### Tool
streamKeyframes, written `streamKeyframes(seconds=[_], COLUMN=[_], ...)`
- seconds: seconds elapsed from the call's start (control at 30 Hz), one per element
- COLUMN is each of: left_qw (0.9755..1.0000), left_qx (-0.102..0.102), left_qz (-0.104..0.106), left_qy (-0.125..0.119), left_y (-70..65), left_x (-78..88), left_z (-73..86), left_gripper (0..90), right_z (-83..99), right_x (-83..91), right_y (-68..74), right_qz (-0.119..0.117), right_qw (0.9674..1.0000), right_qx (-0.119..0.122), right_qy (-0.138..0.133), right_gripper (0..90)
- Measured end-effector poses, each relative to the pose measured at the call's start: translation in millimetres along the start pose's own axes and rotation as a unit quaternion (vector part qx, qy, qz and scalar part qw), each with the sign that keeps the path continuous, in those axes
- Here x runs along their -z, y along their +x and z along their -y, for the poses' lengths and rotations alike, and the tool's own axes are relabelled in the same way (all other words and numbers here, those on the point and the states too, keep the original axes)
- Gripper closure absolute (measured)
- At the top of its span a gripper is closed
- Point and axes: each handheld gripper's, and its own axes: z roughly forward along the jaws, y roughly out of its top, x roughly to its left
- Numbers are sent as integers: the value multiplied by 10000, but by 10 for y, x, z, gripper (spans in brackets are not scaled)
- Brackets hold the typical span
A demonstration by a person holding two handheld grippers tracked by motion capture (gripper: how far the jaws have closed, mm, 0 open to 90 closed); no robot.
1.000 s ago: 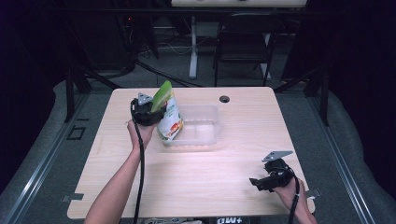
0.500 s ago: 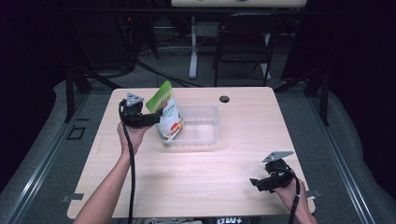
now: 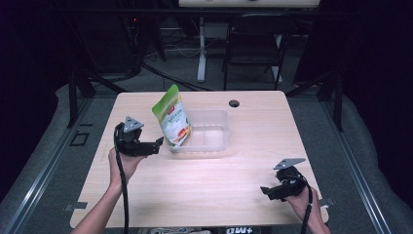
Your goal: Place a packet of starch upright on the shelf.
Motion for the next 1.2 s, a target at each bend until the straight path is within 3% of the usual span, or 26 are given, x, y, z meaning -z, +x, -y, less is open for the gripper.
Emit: streamKeyframes(seconds=[0.17,0.4,0.53,0.8,1.0,1.2], left_qw=[9991,9978,9961,9960,9941,9945], left_qx=[-335,-392,-508,-392,-508,-580], left_qz=[85,242,177,226,279,288], left_qy=[265,482,698,773,920,820], left_y=[-128,-255,-304,-302,-325,-355], left_x=[71,129,101,52,-8,-64], left_z=[173,410,535,700,793,791], left_gripper=[77,71,66,66,67,49], right_z=[-4,-1,-5,-5,-6,-1], right_x=[2,3,-2,-1,-5,1], right_y=[0,1,8,6,15,7], right_qz=[7,20,15,12,-11,16], right_qw=[10000,10000,9999,9999,10000,10000], right_qx=[52,36,77,82,78,82], right_qy=[54,51,91,89,61,41], right_gripper=[115,115,115,115,115,115])
